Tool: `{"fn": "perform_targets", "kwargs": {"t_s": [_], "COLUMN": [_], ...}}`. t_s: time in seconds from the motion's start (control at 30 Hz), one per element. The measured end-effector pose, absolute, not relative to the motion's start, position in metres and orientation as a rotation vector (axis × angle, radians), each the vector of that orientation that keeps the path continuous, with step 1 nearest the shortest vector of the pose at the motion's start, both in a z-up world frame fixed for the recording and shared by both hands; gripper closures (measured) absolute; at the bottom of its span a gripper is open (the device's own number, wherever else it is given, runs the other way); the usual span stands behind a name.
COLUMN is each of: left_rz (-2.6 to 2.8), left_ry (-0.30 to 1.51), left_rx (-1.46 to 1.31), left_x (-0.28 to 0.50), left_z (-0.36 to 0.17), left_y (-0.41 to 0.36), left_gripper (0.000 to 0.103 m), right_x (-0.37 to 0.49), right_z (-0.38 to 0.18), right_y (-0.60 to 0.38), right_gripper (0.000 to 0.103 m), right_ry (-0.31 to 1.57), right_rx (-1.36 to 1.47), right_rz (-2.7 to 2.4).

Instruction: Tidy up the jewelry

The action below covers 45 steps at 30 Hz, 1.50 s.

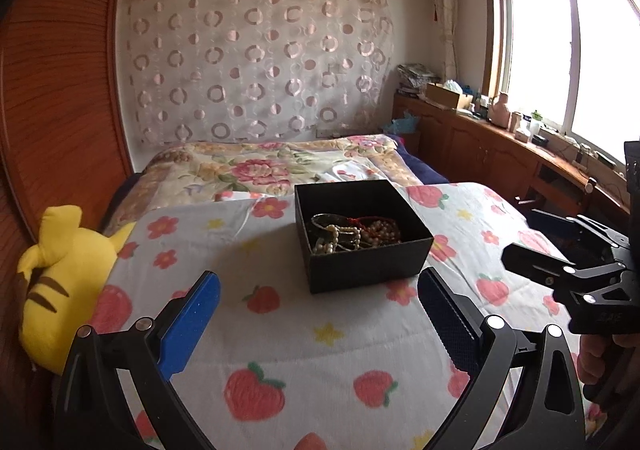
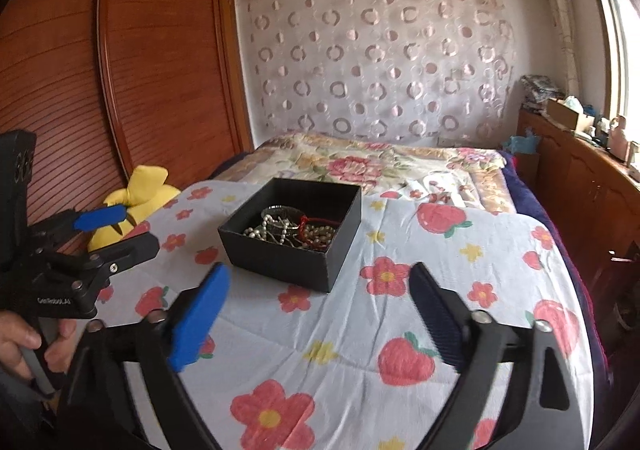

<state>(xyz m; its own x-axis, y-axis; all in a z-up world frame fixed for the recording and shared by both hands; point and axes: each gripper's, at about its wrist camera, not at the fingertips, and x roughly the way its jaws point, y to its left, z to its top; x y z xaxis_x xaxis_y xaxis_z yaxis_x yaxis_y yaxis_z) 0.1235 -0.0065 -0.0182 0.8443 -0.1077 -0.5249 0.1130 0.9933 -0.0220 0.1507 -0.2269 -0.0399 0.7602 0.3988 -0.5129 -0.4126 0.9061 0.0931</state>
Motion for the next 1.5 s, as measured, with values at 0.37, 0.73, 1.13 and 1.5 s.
{"fn": "perform_targets", "kwargs": {"t_s": [0.37,0.73,1.13,1.5], "left_rz": [-0.044,-0.012,-0.018,-0.030], "left_ry": [0.499,0.478,0.472,0.476], "left_rx": [0.020,-0.005,-0.006,-0.006], "left_x": [0.073,0.041,0.037,0.036], "left_z": [-0.002,-0.001,-0.003,-0.001], "left_y": [-0.002,0.005,0.004,-0.001], "left_gripper": [0.008,0.008,0.008,0.008], "right_x": [0.096,0.063,0.063,0.062], "right_z": [-0.026,-0.021,-0.022,-0.023], "right_y": [-0.241,-0.252,-0.252,-0.248], "right_gripper": [0.002,0.002,0.002,0.002], "right_ry": [0.463,0.400,0.402,0.403], "right_rx": [0.017,0.013,0.025,0.024], "right_rz": [0.355,0.275,0.280,0.287]}}
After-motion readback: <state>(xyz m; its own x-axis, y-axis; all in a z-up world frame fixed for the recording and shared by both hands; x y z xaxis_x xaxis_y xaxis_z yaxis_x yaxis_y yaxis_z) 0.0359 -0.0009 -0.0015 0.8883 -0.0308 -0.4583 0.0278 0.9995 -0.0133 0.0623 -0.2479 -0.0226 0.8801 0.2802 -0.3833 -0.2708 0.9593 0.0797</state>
